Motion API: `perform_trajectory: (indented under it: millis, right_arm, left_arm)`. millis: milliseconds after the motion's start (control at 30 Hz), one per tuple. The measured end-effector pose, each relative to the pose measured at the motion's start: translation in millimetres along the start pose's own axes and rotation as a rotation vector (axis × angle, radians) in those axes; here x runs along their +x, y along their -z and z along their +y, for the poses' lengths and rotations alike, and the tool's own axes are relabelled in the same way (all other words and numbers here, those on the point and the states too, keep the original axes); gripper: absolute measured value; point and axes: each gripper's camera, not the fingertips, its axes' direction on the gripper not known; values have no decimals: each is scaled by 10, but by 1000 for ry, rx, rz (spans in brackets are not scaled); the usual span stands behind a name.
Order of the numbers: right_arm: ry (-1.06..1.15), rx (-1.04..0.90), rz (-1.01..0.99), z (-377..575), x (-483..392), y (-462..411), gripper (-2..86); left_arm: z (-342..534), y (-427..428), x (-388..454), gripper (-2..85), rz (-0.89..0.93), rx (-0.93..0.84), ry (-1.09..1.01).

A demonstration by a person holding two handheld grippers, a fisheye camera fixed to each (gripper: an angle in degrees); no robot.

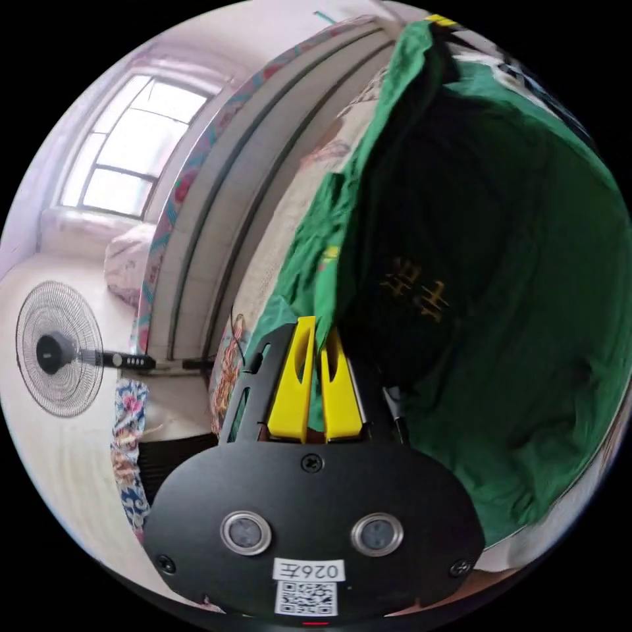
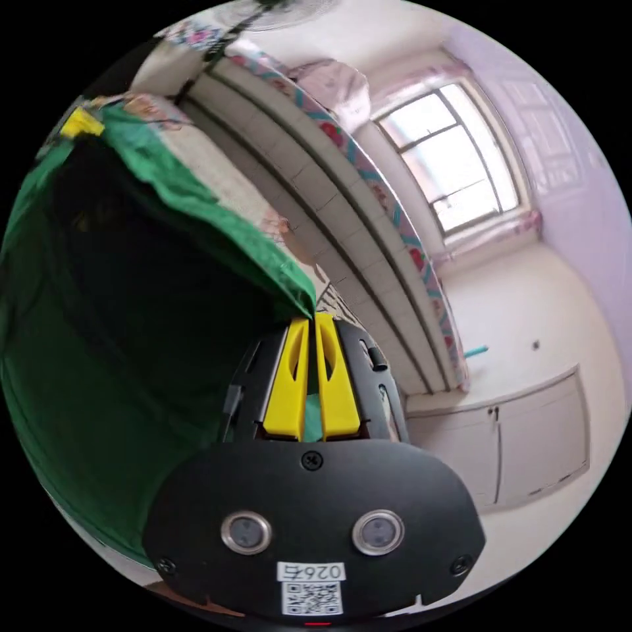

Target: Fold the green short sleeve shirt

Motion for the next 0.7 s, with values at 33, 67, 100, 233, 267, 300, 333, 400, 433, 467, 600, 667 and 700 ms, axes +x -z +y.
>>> perform_trajectory:
  millis: [33, 67, 100, 233, 267, 300, 333, 400, 433, 467, 600, 667, 700]
  right_arm:
    - [39, 17, -1, 165, -122, 31, -10]
    - [83, 30, -52, 526, -320, 32, -7]
    - [114, 16, -166, 884, -455, -38, 5]
    - [25, -60, -614, 1741, -354, -488, 83]
    - [-55, -69, -741, 1956, -207, -685, 90]
    - [-147, -83, -824, 2139, -59, -911, 80]
    - [-193, -99, -844, 2216, 6, -1034, 76]
    - [-362, -180, -825, 2437, 225, -1534, 61]
    - [-399, -189, -819, 2476, 274, -1649, 59]
    - [-468, -200, -819, 2536, 373, -1871, 58]
    - [-650, -210, -777, 2597, 650, -2538, 61]
    - [-690, -259, -706, 2585, 725, -2818, 67]
    - [-699, -290, -674, 2576, 767, -2994, 73]
  left_arm:
    - [80, 76, 87, -5, 24, 28, -30]
    - [256, 163, 281, -3, 79, 64, -82]
    - [443, 163, 483, 3, 126, 75, -131]
    - [842, -220, 663, 40, 305, -46, -87]
    - [935, -336, 582, 41, 383, -69, -32]
    - [1004, -399, 451, 39, 444, -65, 26]
    - [1030, -412, 372, 31, 472, -51, 53]
    - [1036, -429, 20, 5, 582, 38, 138]
    - [1012, -432, -64, -1, 610, 66, 152]
    - [937, -447, -219, -5, 646, 115, 181]
    - [449, -699, -512, -9, 680, 203, 227]
    - [190, -918, -521, -9, 687, 181, 209]
    - [34, -1074, -507, -9, 687, 161, 198]
